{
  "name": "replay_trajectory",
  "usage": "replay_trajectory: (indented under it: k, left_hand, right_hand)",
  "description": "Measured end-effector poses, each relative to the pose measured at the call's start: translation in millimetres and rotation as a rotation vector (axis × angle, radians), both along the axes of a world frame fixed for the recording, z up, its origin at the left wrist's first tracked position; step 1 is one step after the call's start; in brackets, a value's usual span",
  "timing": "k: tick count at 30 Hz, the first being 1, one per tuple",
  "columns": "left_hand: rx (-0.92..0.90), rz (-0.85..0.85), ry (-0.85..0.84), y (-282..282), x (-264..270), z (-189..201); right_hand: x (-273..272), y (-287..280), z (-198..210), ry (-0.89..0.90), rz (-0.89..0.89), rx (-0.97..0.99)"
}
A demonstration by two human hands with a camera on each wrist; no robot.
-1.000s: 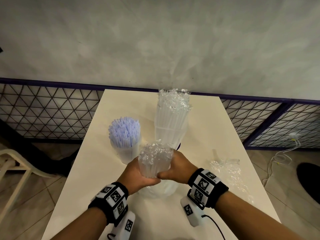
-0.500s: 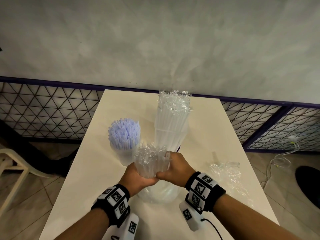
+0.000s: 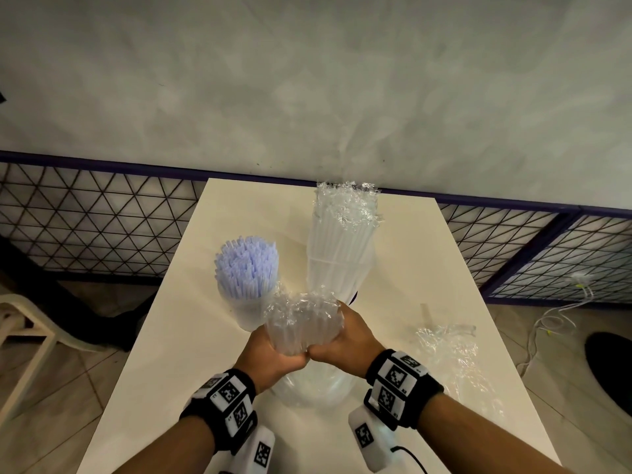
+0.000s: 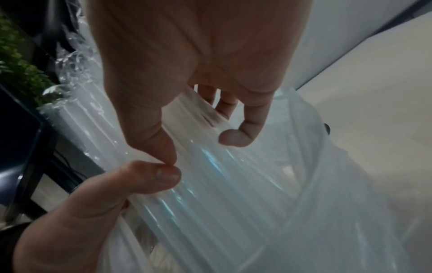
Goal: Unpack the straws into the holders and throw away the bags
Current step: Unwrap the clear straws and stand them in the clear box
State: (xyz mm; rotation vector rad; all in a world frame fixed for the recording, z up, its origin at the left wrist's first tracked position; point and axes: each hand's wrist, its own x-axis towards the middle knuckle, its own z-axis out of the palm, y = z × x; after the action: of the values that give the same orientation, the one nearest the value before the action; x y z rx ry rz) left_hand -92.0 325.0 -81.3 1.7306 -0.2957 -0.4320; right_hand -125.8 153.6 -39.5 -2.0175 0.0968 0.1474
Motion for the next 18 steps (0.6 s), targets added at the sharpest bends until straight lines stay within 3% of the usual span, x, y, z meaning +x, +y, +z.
replay_trajectory:
  k: [9,18]
  left_hand:
    - [0.002,0.027,0.009,5.7,-2.2,-1.6]
    - [-0.018,0.011,0.068,8.8,-3.2,4.2]
  right_hand:
    - [-5.4,-7.7,-0.7,0.001,-0.122,0.028]
    - [-9.8,-5.4,-2.5,0.024,-0.103,0.013]
